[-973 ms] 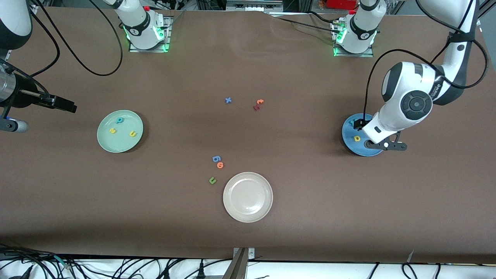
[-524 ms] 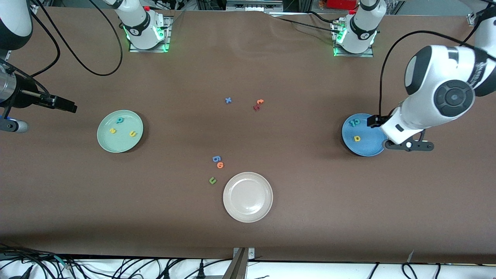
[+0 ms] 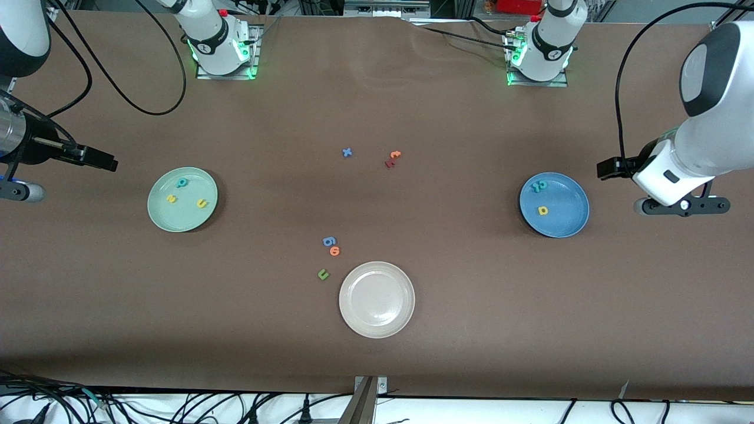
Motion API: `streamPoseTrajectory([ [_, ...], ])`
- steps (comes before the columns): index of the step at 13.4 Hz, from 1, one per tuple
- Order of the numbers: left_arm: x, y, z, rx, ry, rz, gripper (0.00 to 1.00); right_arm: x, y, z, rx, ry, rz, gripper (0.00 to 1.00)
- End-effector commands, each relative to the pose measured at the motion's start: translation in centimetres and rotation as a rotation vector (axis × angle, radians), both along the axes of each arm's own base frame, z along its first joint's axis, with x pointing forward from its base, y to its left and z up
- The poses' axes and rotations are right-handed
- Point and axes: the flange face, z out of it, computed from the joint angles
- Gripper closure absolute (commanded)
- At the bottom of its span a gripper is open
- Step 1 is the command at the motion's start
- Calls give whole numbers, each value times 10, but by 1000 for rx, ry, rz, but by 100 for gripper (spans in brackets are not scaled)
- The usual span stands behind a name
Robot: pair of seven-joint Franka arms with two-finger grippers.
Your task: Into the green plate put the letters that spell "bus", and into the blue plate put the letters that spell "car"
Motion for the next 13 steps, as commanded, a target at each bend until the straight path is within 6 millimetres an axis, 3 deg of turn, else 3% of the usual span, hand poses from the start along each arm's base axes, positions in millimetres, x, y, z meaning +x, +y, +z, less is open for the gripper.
streamPoseTrajectory([
  [1,-9,9,26,-65,-23,11,0,-4,-2,2,0,-6,12,0],
  [2,-15,28,36,-113,-48,30,0,-4,-2,2,0,-6,12,0],
  [5,-21,56,48,-162,-58,-98,0,-4,-2,2,0,-6,12,0],
  [10,-30,62,71,-151,-107,-92,0,-4,-2,2,0,-6,12,0],
  [13,-38,62,73,-155,-142,-96,0,-4,-2,2,0,-6,12,0],
])
